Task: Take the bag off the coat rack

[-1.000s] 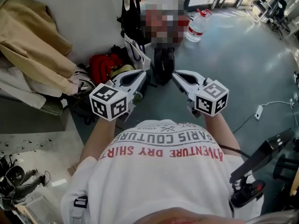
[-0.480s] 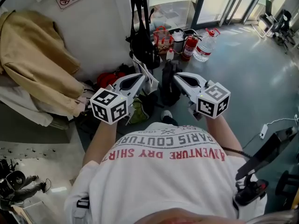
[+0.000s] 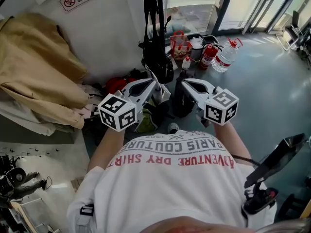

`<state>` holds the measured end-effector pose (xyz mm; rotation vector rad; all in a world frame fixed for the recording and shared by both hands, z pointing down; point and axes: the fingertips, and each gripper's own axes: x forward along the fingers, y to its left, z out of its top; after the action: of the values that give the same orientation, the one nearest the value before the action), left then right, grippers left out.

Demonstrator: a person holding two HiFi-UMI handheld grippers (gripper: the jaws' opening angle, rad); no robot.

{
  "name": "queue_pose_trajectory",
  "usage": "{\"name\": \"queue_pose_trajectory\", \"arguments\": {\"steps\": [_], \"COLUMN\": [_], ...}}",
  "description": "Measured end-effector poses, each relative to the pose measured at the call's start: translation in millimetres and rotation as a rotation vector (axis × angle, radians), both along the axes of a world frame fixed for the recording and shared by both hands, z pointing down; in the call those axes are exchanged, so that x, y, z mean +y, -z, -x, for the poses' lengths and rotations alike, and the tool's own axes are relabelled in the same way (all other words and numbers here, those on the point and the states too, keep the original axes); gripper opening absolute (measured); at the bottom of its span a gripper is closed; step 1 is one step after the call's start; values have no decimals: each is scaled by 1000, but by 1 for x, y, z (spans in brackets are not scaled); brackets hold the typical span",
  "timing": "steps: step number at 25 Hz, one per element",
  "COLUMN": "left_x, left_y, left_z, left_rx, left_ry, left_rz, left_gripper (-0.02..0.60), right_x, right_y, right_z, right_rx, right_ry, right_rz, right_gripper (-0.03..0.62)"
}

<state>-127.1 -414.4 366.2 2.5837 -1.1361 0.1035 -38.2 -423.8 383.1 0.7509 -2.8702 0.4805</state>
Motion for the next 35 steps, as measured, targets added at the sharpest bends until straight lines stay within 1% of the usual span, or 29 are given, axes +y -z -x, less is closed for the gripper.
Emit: {"name": "queue_pose_trajectory", "arguments": {"steps": [4, 7, 11, 14, 15, 16, 17, 20, 23, 25, 30, 35], "left_x": [-30, -56, -102, -141, -153, -166, -178, -213, -249, -270, -311, -335], "left_y": [7, 16, 35, 44, 46, 47, 47, 47, 38, 30, 8, -12], "left_z": [-8, -12, -6, 2, 5, 7, 10, 14, 20, 25, 32, 33], "left_rx": [12, 7, 19, 22, 23, 23, 23, 6, -29, -44, -120, -148], "left_ry": [-23, -19, 40, 103, 124, 141, 155, 175, 183, 195, 229, 235], "left_rz": [-48, -86, -146, -171, -175, -175, -173, -160, -135, -112, -61, -29], "left_gripper": [2, 3, 5, 61, 102, 127, 138, 196, 297, 316, 319, 319], "right_x": [-31, -56, -92, -120, -129, -137, -144, -164, -188, -201, -217, -230], "right_y": [-7, -12, -17, -19, -21, -22, -24, -28, -30, -30, -33, -43], "right_z": [-4, -10, -17, -23, -25, -26, -26, -29, -36, -40, -43, -41], "right_rx": [2, 1, 7, 1, 2, 3, 5, 7, 4, 2, 11, 20], "right_ry": [6, 2, -4, -12, -13, -14, -13, -7, -23, -31, -9, 4], "right_rz": [21, 32, 34, 42, 47, 53, 59, 69, 73, 73, 79, 101], "right_gripper": [2, 2, 2, 2, 2, 2, 2, 2, 2, 2, 2, 2]}}
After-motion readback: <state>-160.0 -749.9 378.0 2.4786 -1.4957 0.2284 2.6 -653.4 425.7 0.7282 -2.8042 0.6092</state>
